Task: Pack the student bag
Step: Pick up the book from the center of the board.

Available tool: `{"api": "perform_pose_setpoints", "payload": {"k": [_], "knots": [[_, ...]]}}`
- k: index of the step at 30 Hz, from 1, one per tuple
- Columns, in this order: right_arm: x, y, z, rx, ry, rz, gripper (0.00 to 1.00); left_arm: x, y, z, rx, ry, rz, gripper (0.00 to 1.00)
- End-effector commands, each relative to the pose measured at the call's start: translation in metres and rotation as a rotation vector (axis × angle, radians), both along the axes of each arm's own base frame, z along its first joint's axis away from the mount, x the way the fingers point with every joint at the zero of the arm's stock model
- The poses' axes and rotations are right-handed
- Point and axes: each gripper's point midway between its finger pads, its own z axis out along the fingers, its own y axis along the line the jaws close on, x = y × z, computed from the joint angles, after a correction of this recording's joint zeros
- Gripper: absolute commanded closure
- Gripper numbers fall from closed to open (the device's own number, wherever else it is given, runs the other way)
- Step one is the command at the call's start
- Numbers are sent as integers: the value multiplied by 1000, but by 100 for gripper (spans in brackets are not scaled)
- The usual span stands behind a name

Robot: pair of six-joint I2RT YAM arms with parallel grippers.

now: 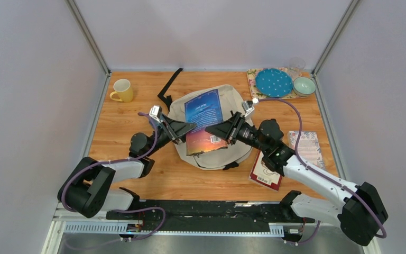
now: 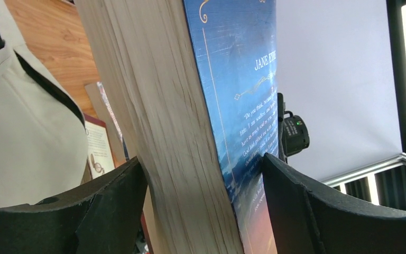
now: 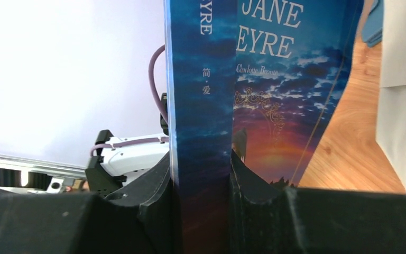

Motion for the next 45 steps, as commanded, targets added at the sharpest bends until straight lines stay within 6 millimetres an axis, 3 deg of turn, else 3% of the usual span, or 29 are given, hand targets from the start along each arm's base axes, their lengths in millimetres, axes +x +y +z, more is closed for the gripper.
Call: {"api": "perform_pose_setpoints", "payload": {"k": [1, 3, 4, 8, 12, 13, 19, 23, 28, 32, 34, 40, 45], "knots": [[-33, -13, 140, 383, -276, 111, 100, -38, 9, 85, -176, -365, -62, 16], [-31, -10, 147, 405, -259, 134, 100, -37, 8, 92, -192, -362, -74, 16], [-32, -9, 160, 422, -277, 144, 100, -37, 8, 94, -197, -359, -79, 16], [-32, -7, 184, 415, -340, 138, 100, -35, 10, 91, -212, -312, -84, 16], [-26, -14, 192, 336, -399, 44, 100, -34, 21, 84, -220, -278, -39, 16], [-15, -14, 183, 272, -401, -13, 100, -34, 23, 84, -224, -275, -30, 16], [-3, -47, 190, 135, -450, -206, 100, -37, 32, 100, -257, -305, -12, 16], [-1, -63, 203, 166, -465, -247, 100, -34, 33, 107, -275, -308, -6, 16], [-7, -60, 214, 284, -441, -181, 100, -35, 34, 119, -287, -345, -2, 16], [-4, -54, 193, 352, -375, -137, 100, -35, 36, 128, -303, -369, 8, 15], [-11, -55, 201, 423, -386, -102, 100, -34, 37, 130, -310, -371, 15, 15], [-7, -51, 179, 423, -340, -94, 100, -34, 41, 135, -330, -378, 41, 15], [-6, -51, 160, 430, -296, -87, 100, -40, 47, 155, -363, -433, 53, 15]]}}
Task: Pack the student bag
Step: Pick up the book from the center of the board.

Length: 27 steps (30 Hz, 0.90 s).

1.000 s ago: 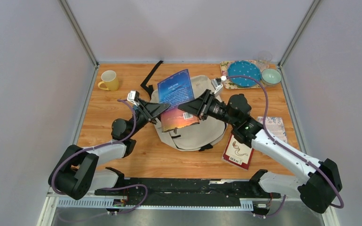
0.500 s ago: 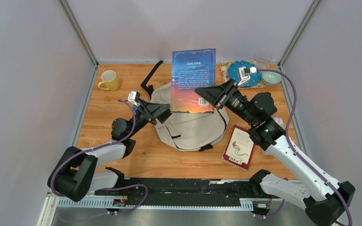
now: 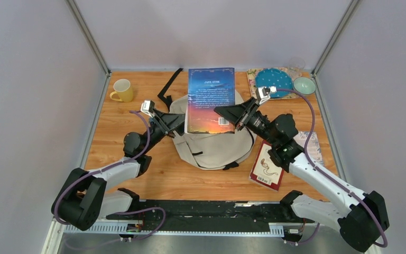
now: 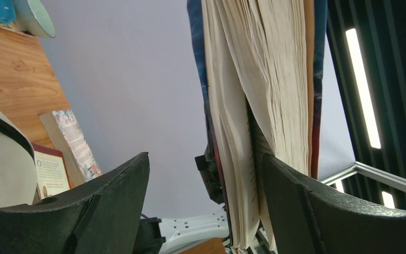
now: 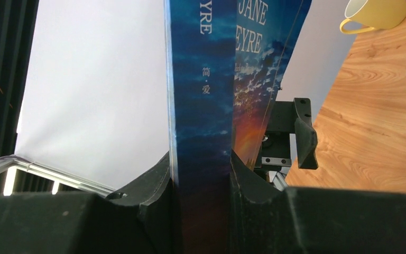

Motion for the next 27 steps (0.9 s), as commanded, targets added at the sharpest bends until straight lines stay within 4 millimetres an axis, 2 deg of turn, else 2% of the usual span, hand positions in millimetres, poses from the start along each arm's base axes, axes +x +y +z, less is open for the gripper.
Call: {"api": "perform_pose_setpoints", "payload": {"k": [1, 5, 16, 23, 27], "knots": [[-29, -22, 66, 210, -202, 13, 100, -48, 28, 99, -208, -425, 33, 15], [-29, -19, 52, 217, -169, 42, 100, -53, 31, 112, -229, -460, 38, 15], [-22, -13, 14, 189, -91, 52, 100, -61, 37, 131, -271, -503, 45, 15], [-20, -8, -8, 152, -60, 61, 100, -65, 38, 139, -278, -527, 41, 15], [-15, -5, -20, 135, -36, 58, 100, -63, 39, 137, -278, -518, 47, 15]]}}
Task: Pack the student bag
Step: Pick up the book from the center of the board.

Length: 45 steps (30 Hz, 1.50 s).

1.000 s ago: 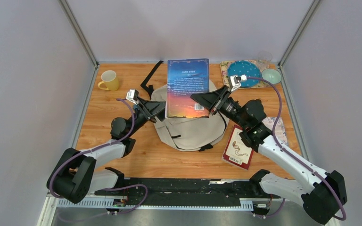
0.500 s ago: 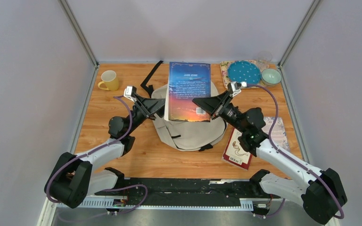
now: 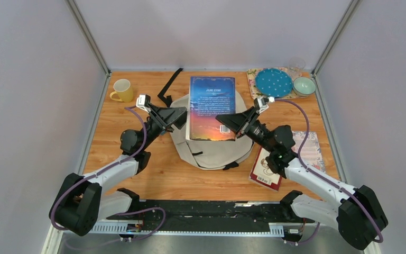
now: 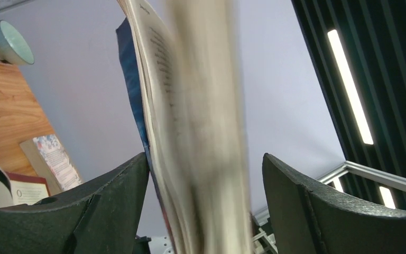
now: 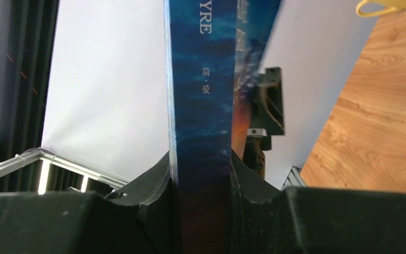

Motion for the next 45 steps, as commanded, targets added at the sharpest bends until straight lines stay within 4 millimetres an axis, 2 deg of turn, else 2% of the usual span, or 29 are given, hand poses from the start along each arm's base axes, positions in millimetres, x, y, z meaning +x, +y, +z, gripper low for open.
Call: {"api": "perform_pose_setpoints", "payload": {"k": [1, 7, 11, 14, 15, 19, 22, 24, 25, 26, 27, 28, 29, 30, 31, 32, 33, 34, 35, 36, 37, 38, 39, 40, 41, 42, 43, 44, 45], "knots": [[-7, 1, 9, 25, -72, 21, 100, -66, 35, 100, -232, -459, 22, 15], [-3, 5, 1, 12, -63, 30, 100, -67, 35, 102, -230, -470, 21, 15], [-9, 14, 13, -11, -118, 79, 100, -61, 29, 94, -215, -430, -8, 14], [-11, 20, 6, -58, -113, 113, 100, -59, 25, 89, -194, -423, -29, 14], [-12, 23, 11, -69, -129, 128, 100, -58, 23, 87, -189, -418, -38, 14], [-20, 31, 7, -111, -149, 197, 100, -53, 13, 76, -155, -387, -88, 14], [-23, 40, 3, -183, -173, 254, 100, -50, 8, 69, -132, -370, -114, 14], [-20, 45, -7, -253, -177, 273, 100, -50, 5, 66, -118, -366, -126, 14], [-18, 44, 2, -270, -203, 274, 100, -49, 3, 61, -101, -351, -139, 14], [-15, 44, -9, -335, -195, 270, 100, -49, 1, 58, -89, -346, -150, 14], [-11, 43, -11, -365, -199, 259, 100, -49, -1, 55, -77, -347, -156, 18], [-5, 40, 1, -383, -227, 234, 100, -50, -4, 48, -53, -333, -178, 26], [-3, 38, -11, -446, -182, 236, 100, -49, -6, 44, -37, -323, -185, 36], [2, 35, -14, -494, -213, 211, 100, -49, -8, 40, -19, -327, -186, 65], [10, 30, -12, -525, -216, 171, 100, -47, -10, 30, 8, -300, -197, 82], [15, 26, -10, -551, -207, 151, 100, -45, -12, 25, 27, -294, -191, 95], [20, 21, -14, -580, -198, 124, 98, -46, -12, 22, 42, -294, -184, 100], [25, 16, -14, -587, -189, 105, 93, -42, -15, 9, 75, -256, -182, 100], [27, 13, -16, -588, -176, 94, 75, -39, -14, 3, 105, -268, -150, 100], [29, 10, -18, -588, -160, 83, 63, -40, -12, 3, 112, -280, -125, 100], [33, 6, -19, -590, -146, 46, 51, -33, -9, -8, 121, -235, -75, 100], [31, -3, -25, -613, -105, 7, 37, -31, -5, -10, 130, -256, -22, 100], [33, -12, -43, -642, -40, -52, 33, -32, 3, -5, 117, -278, 32, 100], [39, -22, -56, -645, 28, -146, 29, -24, 12, -14, 106, -239, 116, 100], [31, -30, -41, -577, -12, -185, 24, -21, 18, -17, 114, -246, 170, 100], [26, -36, -75, -586, 56, -191, 24, -22, 24, -15, 108, -258, 205, 100], [19, -36, -82, -556, 82, -182, 23, -19, 29, -18, 104, -245, 244, 100], [14, -35, -69, -474, 65, -182, 16, -19, 30, -17, 109, -260, 261, 100], [6, -36, -70, -445, 67, -174, 16, -18, 31, -17, 110, -264, 268, 100]]}}
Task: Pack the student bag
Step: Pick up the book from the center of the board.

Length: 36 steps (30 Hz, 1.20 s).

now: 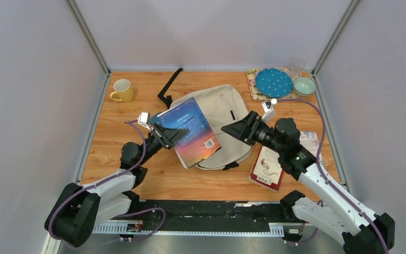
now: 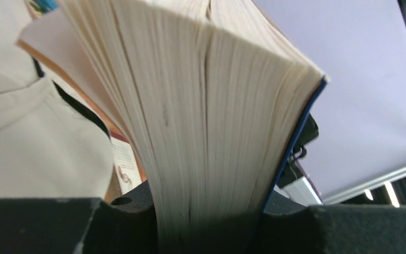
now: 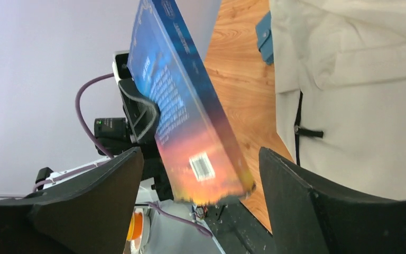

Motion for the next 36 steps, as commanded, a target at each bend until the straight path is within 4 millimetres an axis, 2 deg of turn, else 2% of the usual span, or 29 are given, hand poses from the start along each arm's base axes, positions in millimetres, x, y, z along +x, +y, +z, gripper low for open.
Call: {"api": "perform_pose_setpoints", "payload": {"k": [1, 3, 4, 6, 7, 9, 10, 11, 12, 13, 14, 18, 21, 25, 27, 29, 33, 36], "knots": [[-16, -5, -12, 133, 35, -74, 16, 5, 26, 64, -103, -267, 195, 100], [-28, -1, -8, 173, 34, -54, 16, 8, 26, 66, -123, -266, 201, 100], [-38, 6, -16, 177, 44, -29, 15, 8, 30, 72, -151, -282, 218, 100], [-43, 11, -9, 234, 41, -22, 15, 12, 31, 72, -182, -264, 221, 100], [-48, 16, -19, 236, 67, -6, 14, 9, 33, 81, -211, -293, 217, 100], [-48, 20, -11, 303, 55, 3, 14, 9, 28, 81, -231, -274, 188, 100], [-45, 26, -18, 303, 69, 11, 13, 8, 28, 85, -243, -283, 188, 100], [-45, 28, -7, 348, 32, 27, 13, 7, 26, 86, -251, -281, 183, 100], [-45, 31, -6, 357, 36, 37, 13, 6, 23, 85, -257, -277, 175, 100], [-40, 36, -16, 340, 65, 37, 13, 6, 23, 87, -267, -274, 181, 100], [-39, 39, -11, 356, 60, 45, 13, 5, 22, 88, -273, -275, 175, 100], [-37, 49, -25, 369, 126, 55, 13, 5, 23, 96, -293, -292, 185, 100], [-40, 50, -34, 366, 155, 38, 13, 9, 26, 97, -298, -293, 212, 100], [-44, 51, -36, 346, 157, 27, 13, 12, 27, 95, -289, -297, 238, 100], [-44, 46, -31, 345, 129, 8, 13, 14, 29, 94, -289, -296, 254, 100], [-43, 42, -39, 297, 140, -26, 13, 15, 30, 95, -283, -307, 265, 100], [-40, 37, -47, 307, 154, -65, 13, 10, 24, 104, -287, -343, 230, 100], [-39, 41, -55, 330, 176, -58, 13, 6, 24, 113, -313, -365, 221, 100]]}}
